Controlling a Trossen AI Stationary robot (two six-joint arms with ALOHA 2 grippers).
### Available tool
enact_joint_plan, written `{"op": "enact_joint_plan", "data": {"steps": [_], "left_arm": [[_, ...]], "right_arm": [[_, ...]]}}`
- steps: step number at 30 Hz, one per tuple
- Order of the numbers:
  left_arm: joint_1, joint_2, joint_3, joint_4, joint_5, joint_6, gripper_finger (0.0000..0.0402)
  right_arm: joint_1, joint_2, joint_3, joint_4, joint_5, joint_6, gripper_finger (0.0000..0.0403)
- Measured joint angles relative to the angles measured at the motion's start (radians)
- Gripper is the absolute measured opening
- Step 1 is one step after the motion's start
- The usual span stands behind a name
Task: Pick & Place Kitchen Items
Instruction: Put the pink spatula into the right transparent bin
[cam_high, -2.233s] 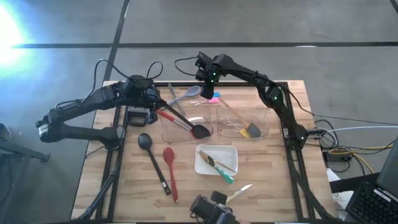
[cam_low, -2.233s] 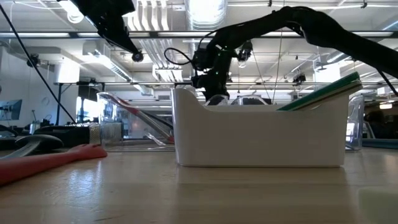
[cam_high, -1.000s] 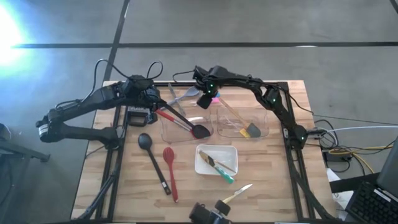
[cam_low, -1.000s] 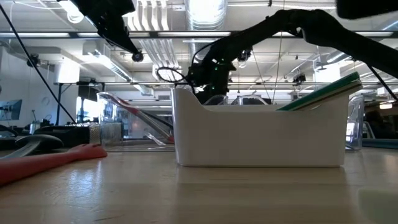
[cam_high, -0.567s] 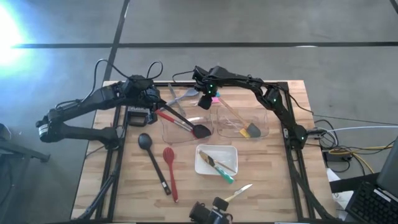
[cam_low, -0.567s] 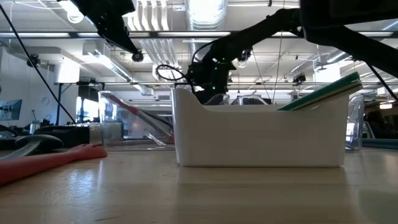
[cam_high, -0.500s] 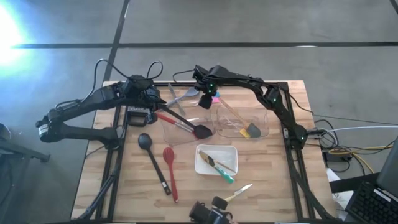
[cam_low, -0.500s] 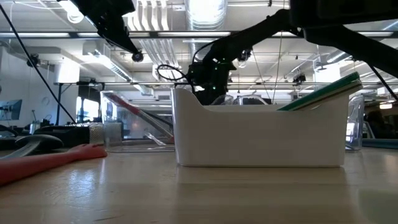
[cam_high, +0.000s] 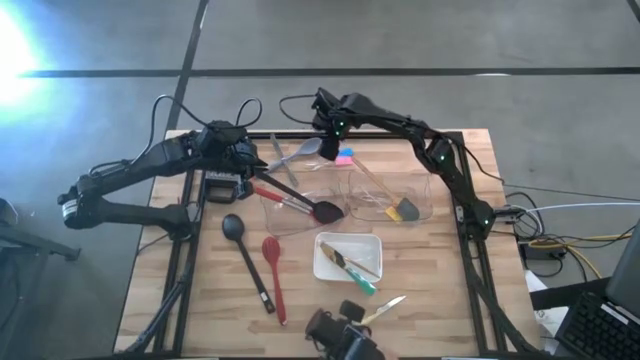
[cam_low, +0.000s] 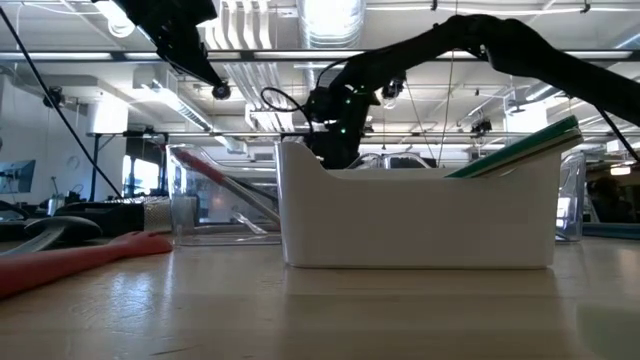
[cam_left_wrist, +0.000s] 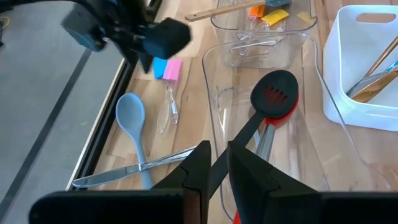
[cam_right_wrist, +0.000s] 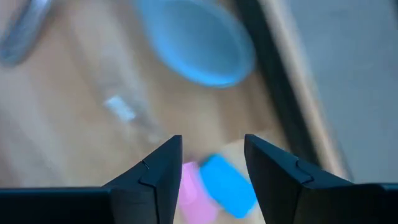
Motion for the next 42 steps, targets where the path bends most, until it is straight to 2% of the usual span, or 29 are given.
{"op": "enact_joint_plan", "data": {"steps": [5,7,18,23,27,33,37,42], "left_arm": [[0.0,0.0,0.0,0.004,0.0,0.002,0.0058],[0.0,0.0,0.0,0.004,0.0,0.002,0.0058],[0.0,0.0,0.0,0.008,0.0,0.003,0.0058],[0.0,0.0,0.0,0.009,0.0,0.005,0.0058],[0.0,0.0,0.0,0.008,0.0,0.002,0.0058],[0.0,0.0,0.0,-0.001,0.0,0.001,0.0058],[0.0,0.0,0.0,-0.003,0.0,0.001,0.0058],[0.0,0.0,0.0,-0.002,0.0,0.002,0.0058]], "right_arm": [[-0.02,0.004,-0.003,0.049,0.171,-0.01,0.0155],[-0.02,0.015,-0.003,0.051,0.191,-0.023,0.0149],[0.024,0.063,-0.007,-0.022,0.183,-0.042,0.0139],[0.052,0.063,-0.012,-0.05,0.106,-0.044,0.014],[0.055,0.063,-0.018,-0.075,0.086,-0.03,0.0135],[0.057,0.063,-0.019,-0.138,-0.053,-0.002,0.0135],[0.056,0.062,-0.019,-0.131,-0.053,-0.003,0.0141],[0.055,0.062,-0.018,-0.04,0.019,-0.054,0.0143]]}}
